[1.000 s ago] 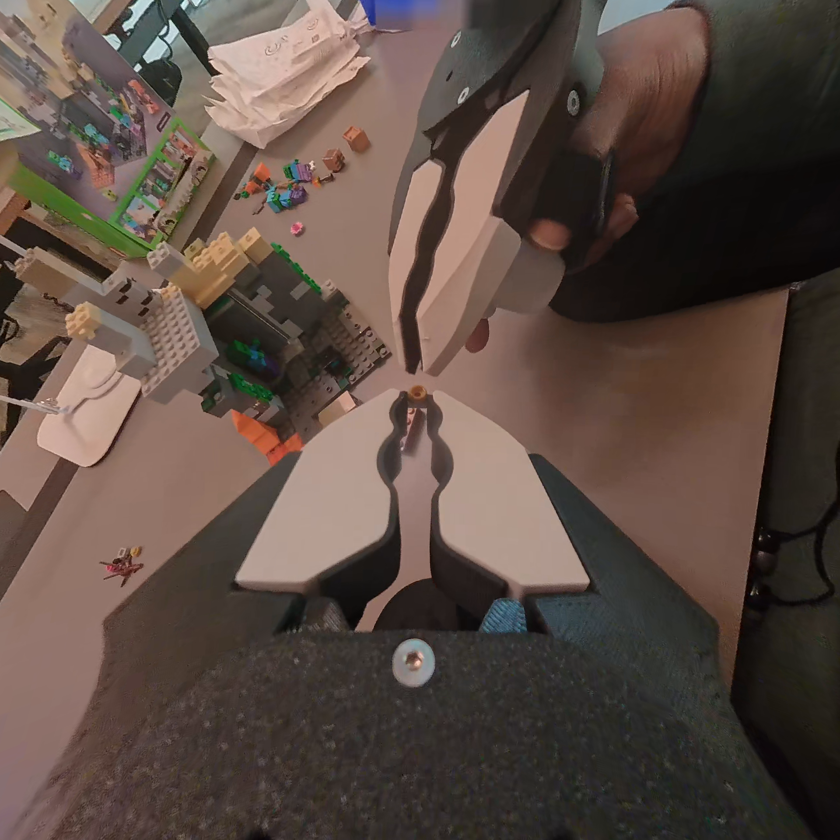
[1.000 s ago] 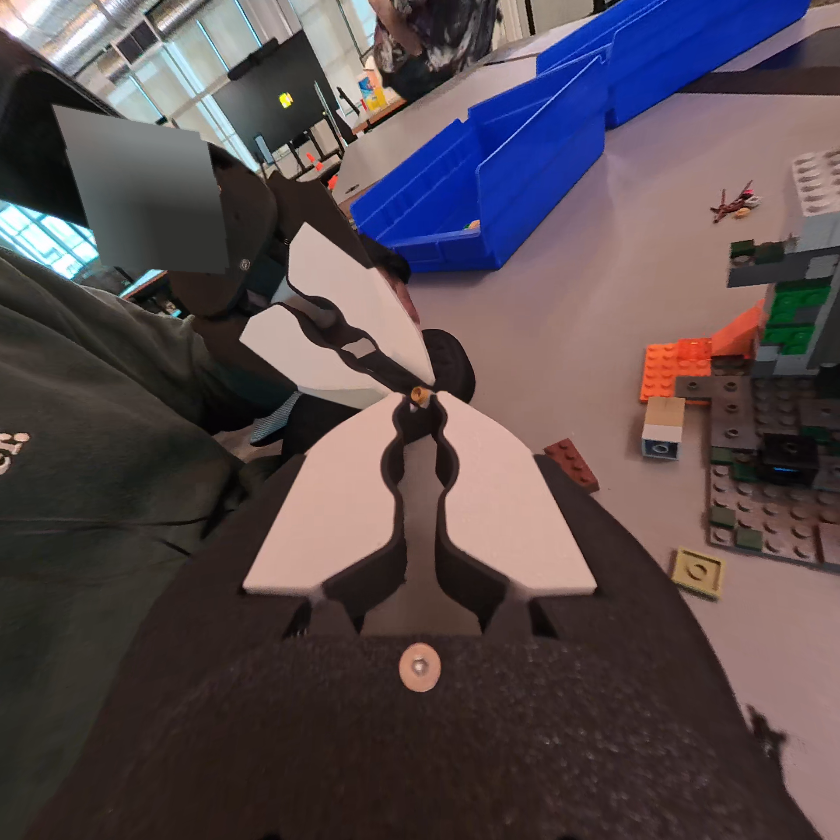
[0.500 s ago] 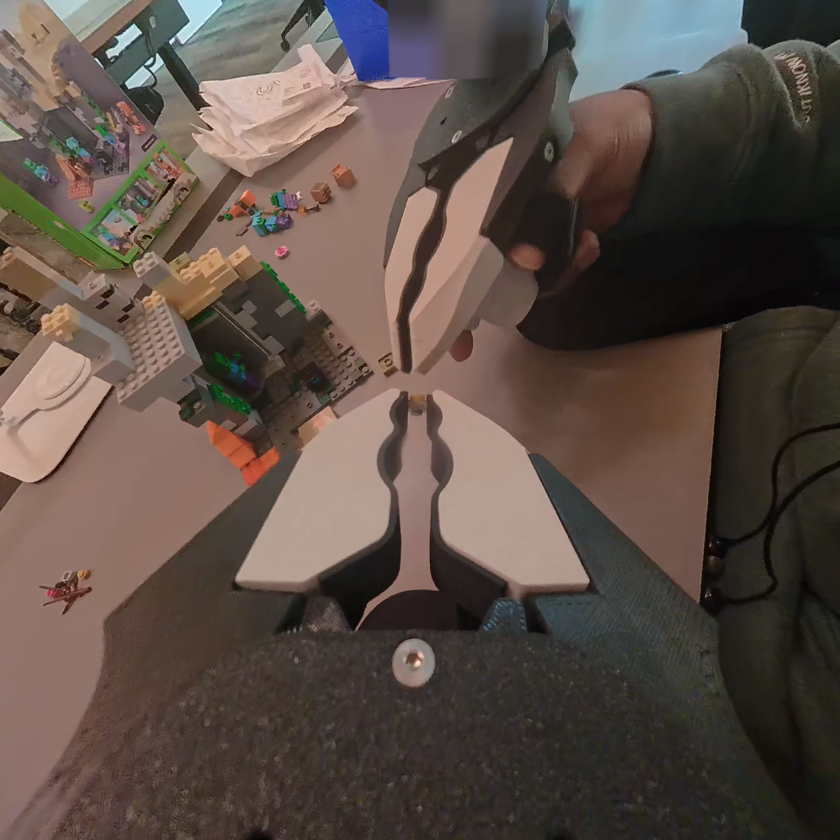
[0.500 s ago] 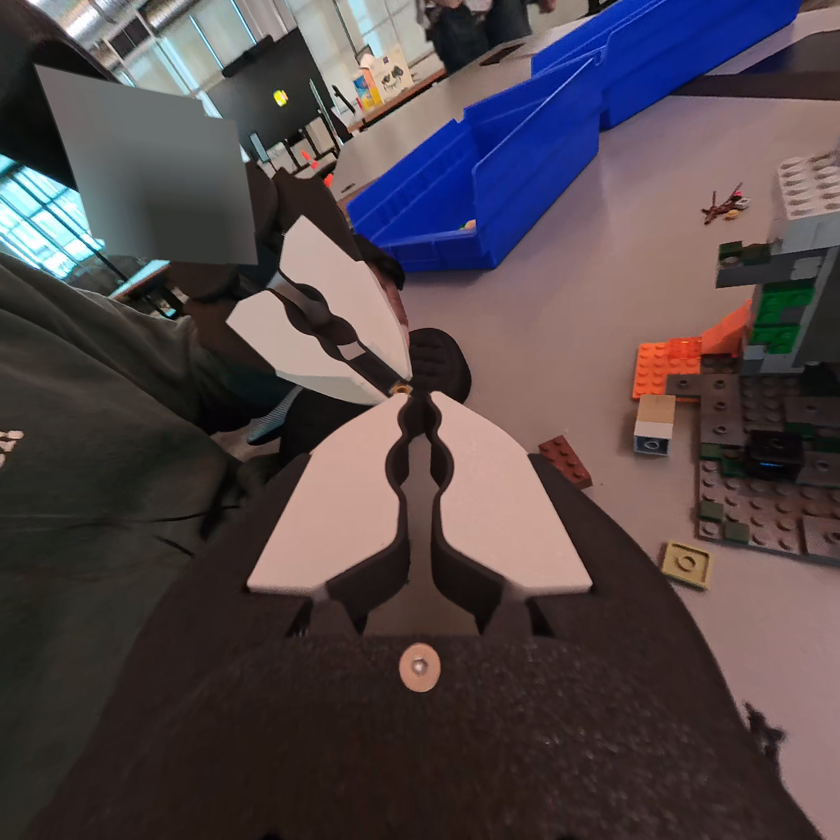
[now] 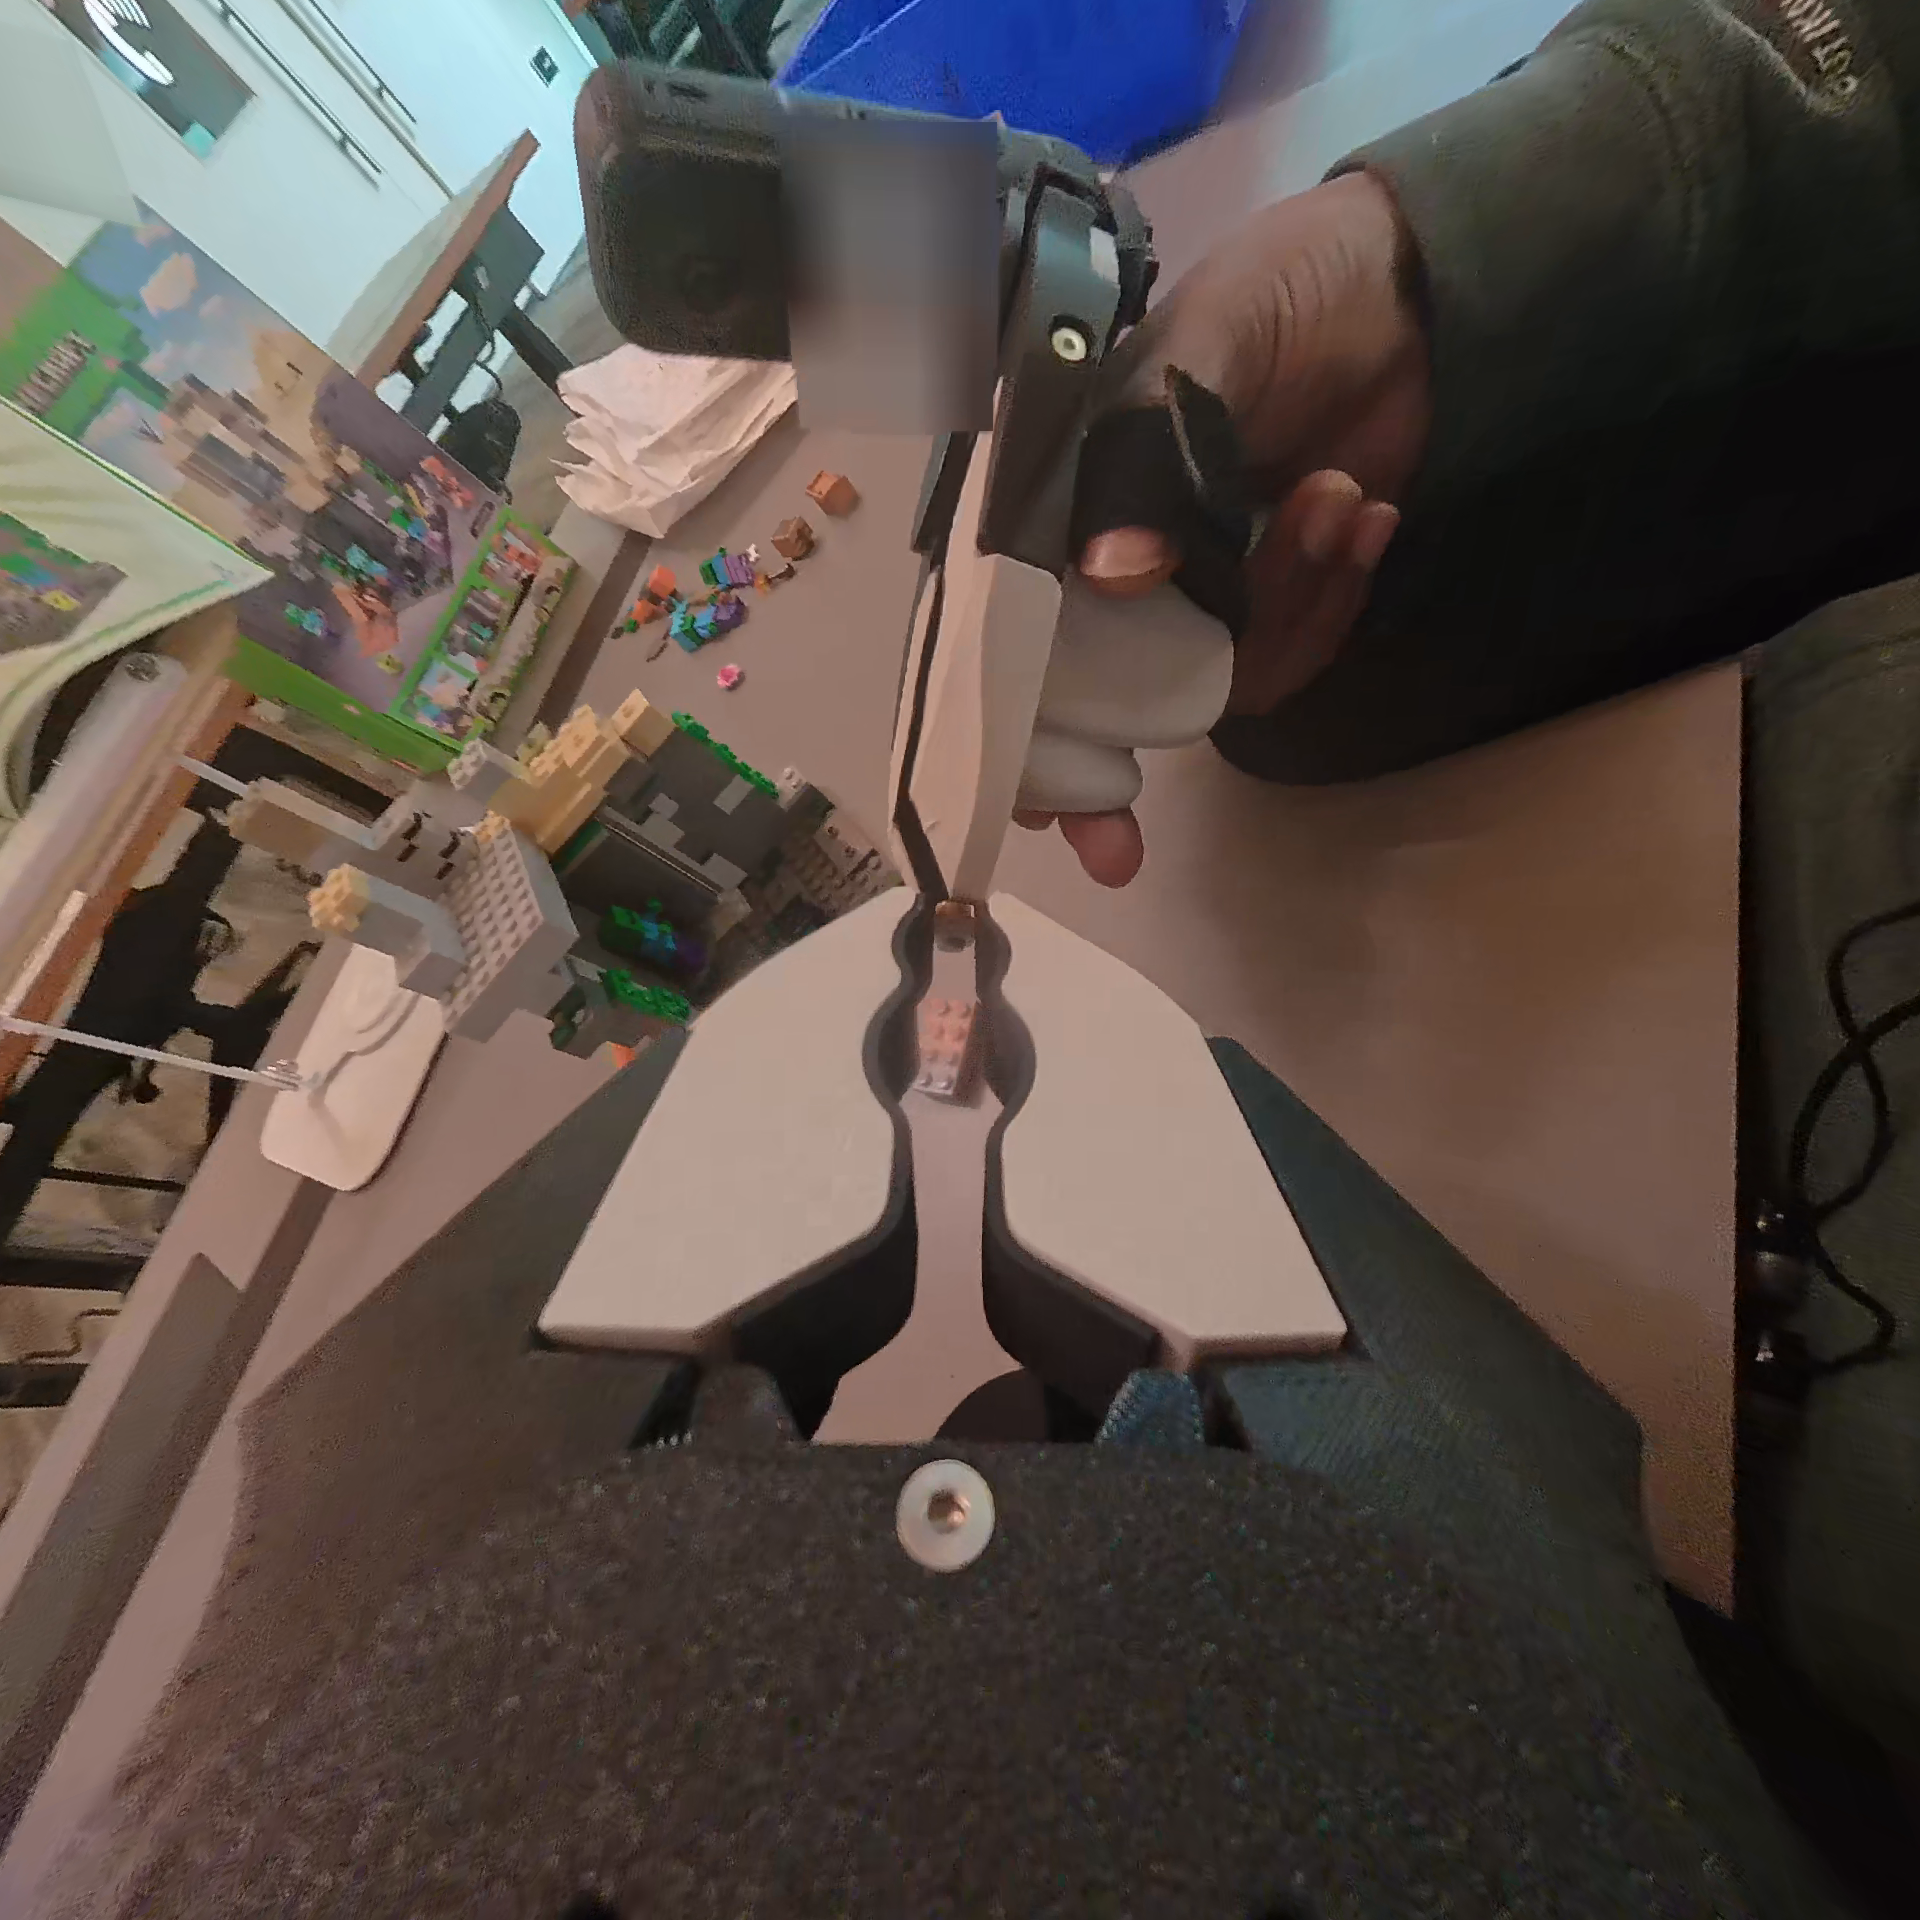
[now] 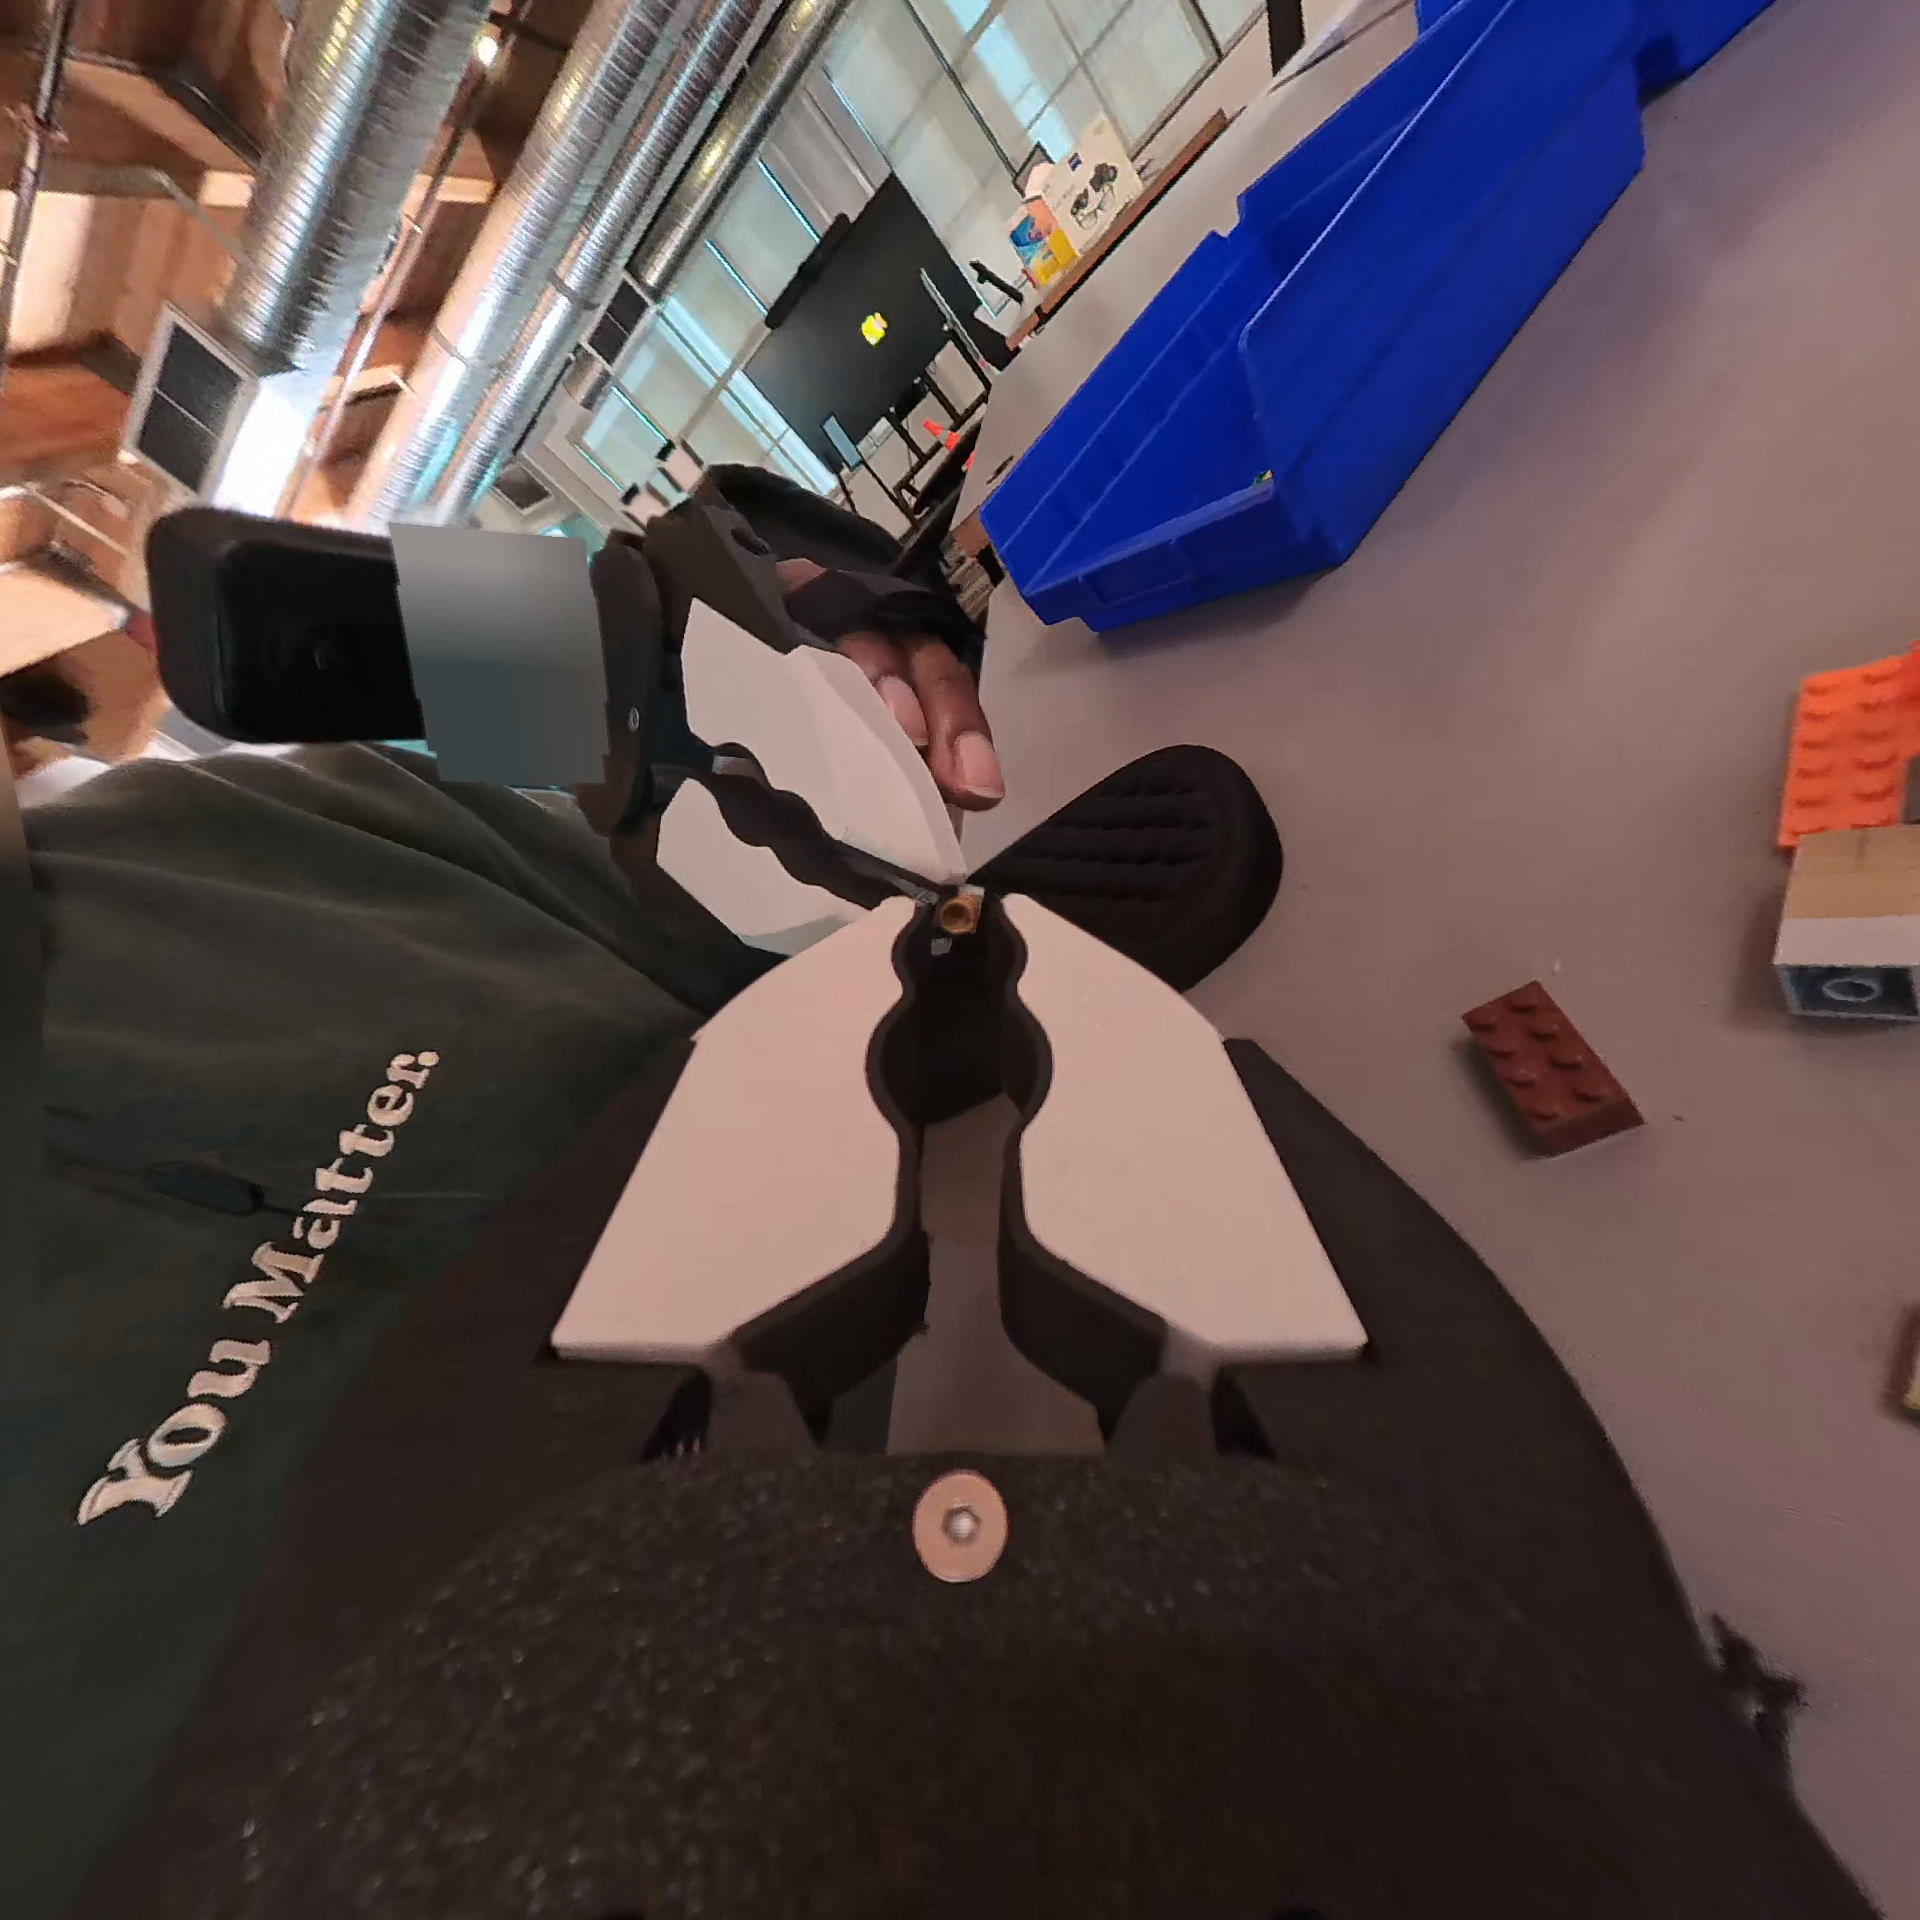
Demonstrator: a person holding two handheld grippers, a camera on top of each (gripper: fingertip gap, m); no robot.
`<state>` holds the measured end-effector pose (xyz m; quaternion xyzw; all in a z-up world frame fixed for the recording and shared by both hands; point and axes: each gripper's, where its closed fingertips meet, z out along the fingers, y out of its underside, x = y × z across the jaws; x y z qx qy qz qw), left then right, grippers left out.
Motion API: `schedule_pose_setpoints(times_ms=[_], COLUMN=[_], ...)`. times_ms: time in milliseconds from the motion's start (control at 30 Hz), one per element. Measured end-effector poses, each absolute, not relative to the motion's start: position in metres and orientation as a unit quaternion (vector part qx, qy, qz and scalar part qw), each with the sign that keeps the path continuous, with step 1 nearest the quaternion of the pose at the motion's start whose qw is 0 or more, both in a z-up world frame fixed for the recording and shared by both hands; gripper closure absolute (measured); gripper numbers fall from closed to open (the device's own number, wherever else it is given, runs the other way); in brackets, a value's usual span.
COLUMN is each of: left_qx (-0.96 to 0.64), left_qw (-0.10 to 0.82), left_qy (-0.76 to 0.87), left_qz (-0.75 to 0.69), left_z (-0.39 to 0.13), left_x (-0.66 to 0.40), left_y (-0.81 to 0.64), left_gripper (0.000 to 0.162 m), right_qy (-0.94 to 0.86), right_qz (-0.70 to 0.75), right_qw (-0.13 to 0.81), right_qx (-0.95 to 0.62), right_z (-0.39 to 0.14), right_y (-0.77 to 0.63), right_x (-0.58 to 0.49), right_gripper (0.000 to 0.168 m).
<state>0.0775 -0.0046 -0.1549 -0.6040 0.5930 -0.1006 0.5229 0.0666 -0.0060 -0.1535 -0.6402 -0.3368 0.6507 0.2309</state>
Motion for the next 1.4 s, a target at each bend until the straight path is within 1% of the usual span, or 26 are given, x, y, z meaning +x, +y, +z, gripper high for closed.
schedule_pose_setpoints(times_ms=[133, 367, 767, 967, 1033, 1133, 1267, 1400], left_qx=[-0.579, -0.565, -0.560, -0.549, -0.540, -0.528, -0.513, -0.517], left_qw=[0.538, 0.542, 0.545, 0.556, 0.561, 0.564, 0.572, 0.578], left_qy=[0.607, 0.620, 0.622, 0.621, 0.624, 0.633, 0.637, 0.627], left_qz=[-0.079, -0.046, -0.046, -0.058, -0.058, -0.052, -0.054, -0.067], left_z=[-0.151, -0.150, -0.150, -0.146, -0.145, -0.145, -0.143, -0.140], left_x=[0.079, 0.078, 0.080, 0.077, 0.077, 0.079, 0.080, 0.078], left_y=[-0.008, -0.008, -0.009, -0.011, -0.014, -0.017, -0.021, -0.023], left_gripper=[0.155, 0.155, 0.155, 0.148, 0.149, 0.154, 0.155, 0.155], right_qy=[-0.325, -0.319, -0.337, -0.340, -0.342, -0.342, -0.346, -0.360], right_qz=[0.674, 0.686, 0.669, 0.690, 0.694, 0.704, 0.713, 0.704], right_qw=[0.208, 0.195, 0.213, 0.200, 0.194, 0.184, 0.173, 0.196], right_qx=[-0.630, -0.624, -0.627, -0.607, -0.603, -0.594, -0.585, -0.580], right_z=[-0.150, -0.149, -0.149, -0.145, -0.144, -0.141, -0.139, -0.136], right_y=[-0.009, -0.011, -0.012, -0.017, -0.019, -0.023, -0.027, -0.029], right_x=[0.067, 0.067, 0.067, 0.071, 0.070, 0.069, 0.069, 0.068], right_gripper=[0.157, 0.158, 0.162, 0.162, 0.162, 0.162, 0.162, 0.162])
